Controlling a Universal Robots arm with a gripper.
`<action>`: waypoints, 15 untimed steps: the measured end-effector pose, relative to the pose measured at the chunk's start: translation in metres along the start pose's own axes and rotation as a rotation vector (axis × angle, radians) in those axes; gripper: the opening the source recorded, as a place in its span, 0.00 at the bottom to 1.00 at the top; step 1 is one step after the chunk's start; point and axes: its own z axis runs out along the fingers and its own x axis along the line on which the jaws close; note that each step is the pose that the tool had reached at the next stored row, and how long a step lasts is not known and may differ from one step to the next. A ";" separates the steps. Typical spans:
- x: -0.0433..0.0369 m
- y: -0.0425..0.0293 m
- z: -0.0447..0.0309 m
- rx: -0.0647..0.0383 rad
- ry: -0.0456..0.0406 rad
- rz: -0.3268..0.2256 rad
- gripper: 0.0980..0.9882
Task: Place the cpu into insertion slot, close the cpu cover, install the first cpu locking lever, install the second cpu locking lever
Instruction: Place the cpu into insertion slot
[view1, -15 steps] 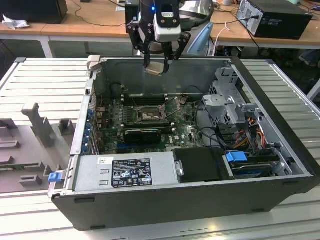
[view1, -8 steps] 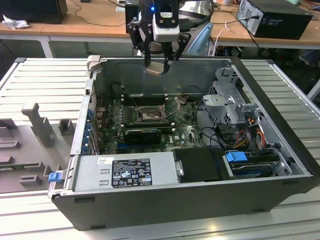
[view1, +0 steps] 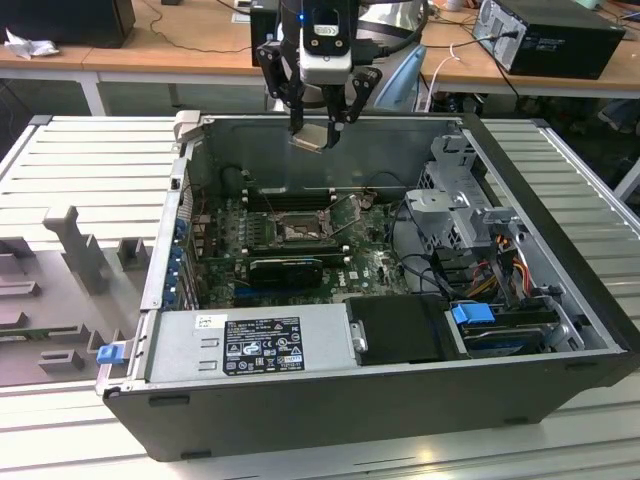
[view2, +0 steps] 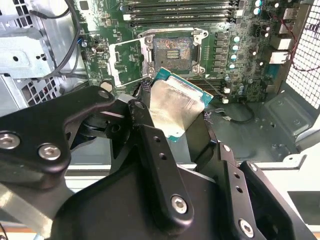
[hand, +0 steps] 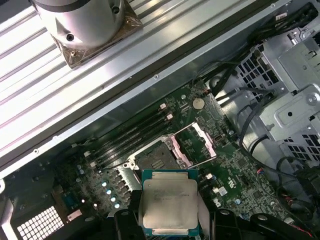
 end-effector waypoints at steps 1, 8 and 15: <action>0.0000 0.0000 0.0001 0.000 -0.0007 0.007 0.48; 0.0000 0.0000 0.0003 -0.001 -0.0053 0.058 0.48; 0.0000 0.0000 0.0006 -0.002 -0.0113 0.125 0.48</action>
